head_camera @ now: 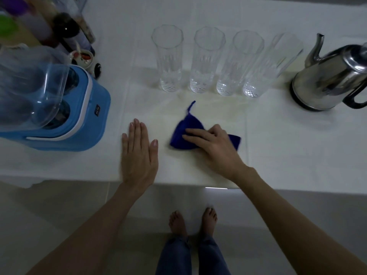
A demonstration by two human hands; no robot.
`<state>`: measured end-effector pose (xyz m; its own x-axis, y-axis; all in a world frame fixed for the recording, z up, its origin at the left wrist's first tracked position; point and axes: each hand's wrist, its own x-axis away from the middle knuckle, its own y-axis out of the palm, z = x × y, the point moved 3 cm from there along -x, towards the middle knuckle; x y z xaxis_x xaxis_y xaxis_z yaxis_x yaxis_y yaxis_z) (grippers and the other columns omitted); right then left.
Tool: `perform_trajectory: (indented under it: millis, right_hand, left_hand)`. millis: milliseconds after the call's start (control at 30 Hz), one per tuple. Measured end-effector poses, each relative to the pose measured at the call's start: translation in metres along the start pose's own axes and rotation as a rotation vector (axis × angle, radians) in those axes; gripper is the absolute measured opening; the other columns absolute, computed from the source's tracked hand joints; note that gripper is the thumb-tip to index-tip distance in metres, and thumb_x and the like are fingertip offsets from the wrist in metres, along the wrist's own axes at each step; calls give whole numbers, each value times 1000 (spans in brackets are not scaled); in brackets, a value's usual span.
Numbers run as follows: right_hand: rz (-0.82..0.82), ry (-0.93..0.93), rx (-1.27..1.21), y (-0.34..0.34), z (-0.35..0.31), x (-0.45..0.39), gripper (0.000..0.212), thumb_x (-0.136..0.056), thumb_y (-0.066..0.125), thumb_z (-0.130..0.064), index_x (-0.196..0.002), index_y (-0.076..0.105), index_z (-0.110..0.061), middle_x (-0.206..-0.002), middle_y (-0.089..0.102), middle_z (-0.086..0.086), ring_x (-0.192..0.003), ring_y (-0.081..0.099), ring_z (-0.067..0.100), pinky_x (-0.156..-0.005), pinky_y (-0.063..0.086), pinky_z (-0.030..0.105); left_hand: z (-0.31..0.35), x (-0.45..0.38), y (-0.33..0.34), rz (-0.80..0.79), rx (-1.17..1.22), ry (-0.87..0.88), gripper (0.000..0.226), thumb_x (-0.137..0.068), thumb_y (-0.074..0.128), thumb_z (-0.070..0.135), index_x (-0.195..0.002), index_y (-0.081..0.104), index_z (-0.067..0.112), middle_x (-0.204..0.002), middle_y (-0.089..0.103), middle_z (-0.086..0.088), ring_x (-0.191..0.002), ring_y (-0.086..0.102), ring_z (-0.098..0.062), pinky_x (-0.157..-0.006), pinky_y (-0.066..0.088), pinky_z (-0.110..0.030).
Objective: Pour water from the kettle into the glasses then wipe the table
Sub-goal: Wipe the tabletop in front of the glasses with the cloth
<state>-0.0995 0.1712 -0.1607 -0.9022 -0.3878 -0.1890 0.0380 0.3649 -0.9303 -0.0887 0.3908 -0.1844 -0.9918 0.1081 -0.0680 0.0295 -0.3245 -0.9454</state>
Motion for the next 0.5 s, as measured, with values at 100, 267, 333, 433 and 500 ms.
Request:
perform_trajectory:
  millis: [100, 267, 333, 433, 500]
  right_hand:
    - [232, 354, 62, -17, 32, 27, 55, -83, 54, 8, -133, 64, -12, -141, 60, 6, -85, 49, 35, -76, 44, 45]
    - [320, 938, 140, -10, 42, 6, 59, -88, 51, 8, -144, 52, -10, -151, 48, 13, -105, 46, 46, -84, 33, 44]
    - [281, 1011, 163, -2, 30, -16, 60, -92, 47, 4, -150, 44, -13, -156, 40, 12, -112, 43, 44, -86, 31, 44]
    - [233, 1008, 164, 13, 1, -51, 62, -93, 42, 1, -153, 37, -15, -159, 34, 12, -116, 43, 43, -87, 32, 45]
    - [208, 919, 142, 27, -24, -75, 63, -90, 43, 2, -151, 40, -13, -158, 37, 14, -114, 45, 45, -87, 34, 47]
  left_hand:
    - [-12, -3, -3, -7, -74, 6, 68, -102, 6, 42, -152, 18, -3, -162, 13, -16, -151, 9, -25, -122, 3, -46]
    - [-13, -2, -1, -7, -51, -34, 70, -101, 3, 46, -153, 14, 0, -163, 10, -15, -151, 5, -23, -123, 3, -44]
    - [-12, -2, -2, -2, -39, -34, 70, -101, 3, 46, -153, 14, 0, -163, 10, -14, -151, 5, -23, -123, 3, -43]
    - [-11, -2, -3, 10, -25, -33, 70, -102, 4, 46, -153, 17, -1, -162, 13, -15, -151, 7, -23, -123, 2, -44]
    - [-11, -1, -4, 16, -9, -35, 69, -102, 5, 44, -153, 18, -1, -162, 14, -15, -151, 8, -23, -122, 3, -45]
